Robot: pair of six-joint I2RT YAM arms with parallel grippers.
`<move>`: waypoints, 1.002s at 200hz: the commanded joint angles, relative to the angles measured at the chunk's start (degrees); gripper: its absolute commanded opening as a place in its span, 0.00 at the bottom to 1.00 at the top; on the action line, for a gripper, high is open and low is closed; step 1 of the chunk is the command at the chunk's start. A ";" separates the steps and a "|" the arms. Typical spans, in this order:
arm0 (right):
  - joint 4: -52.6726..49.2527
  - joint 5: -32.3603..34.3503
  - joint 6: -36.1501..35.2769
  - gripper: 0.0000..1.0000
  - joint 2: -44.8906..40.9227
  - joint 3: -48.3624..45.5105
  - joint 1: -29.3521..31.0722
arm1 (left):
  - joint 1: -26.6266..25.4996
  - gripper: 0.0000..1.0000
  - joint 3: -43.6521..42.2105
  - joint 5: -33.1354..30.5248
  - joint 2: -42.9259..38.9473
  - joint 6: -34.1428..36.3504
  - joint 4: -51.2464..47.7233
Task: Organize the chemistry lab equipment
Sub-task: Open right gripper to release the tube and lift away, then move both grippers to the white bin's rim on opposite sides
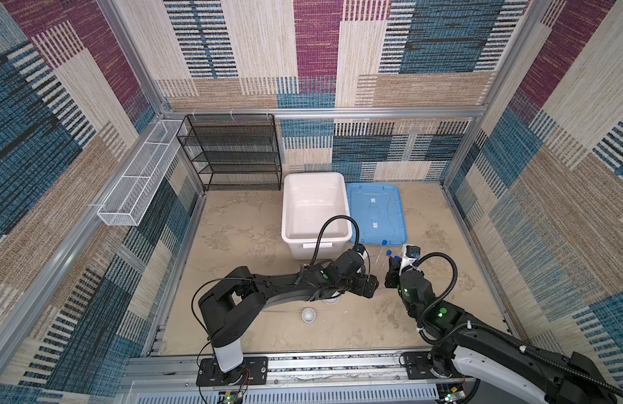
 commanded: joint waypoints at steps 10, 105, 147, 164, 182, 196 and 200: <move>-0.36 -0.13 1.07 0.38 -0.64 0.39 0.03 | 0.12 0.96 -0.43 -0.49 -0.98 -0.65 0.60; -8.47 -0.80 0.93 0.99 -11.55 8.45 0.00 | -0.07 0.99 0.33 2.29 -8.66 3.51 -1.76; -11.12 -2.49 -1.10 0.99 -10.50 18.78 -0.15 | 0.02 0.99 4.47 -1.33 -16.53 10.11 -9.16; -10.42 -5.05 -2.35 0.99 -8.33 22.97 -0.82 | 0.20 0.99 8.75 -4.21 -18.66 15.20 -14.02; -9.47 -10.47 -4.36 0.99 -4.81 27.47 -3.15 | 2.03 0.99 12.61 -4.44 -20.52 19.05 -17.54; -8.78 -17.74 -4.75 0.99 -1.52 30.21 -6.42 | 5.32 0.99 14.95 -0.12 -21.81 20.33 -19.02; -8.64 -20.41 -4.72 0.99 -0.37 31.11 -7.64 | 6.44 0.99 15.50 1.03 -22.09 19.92 -19.41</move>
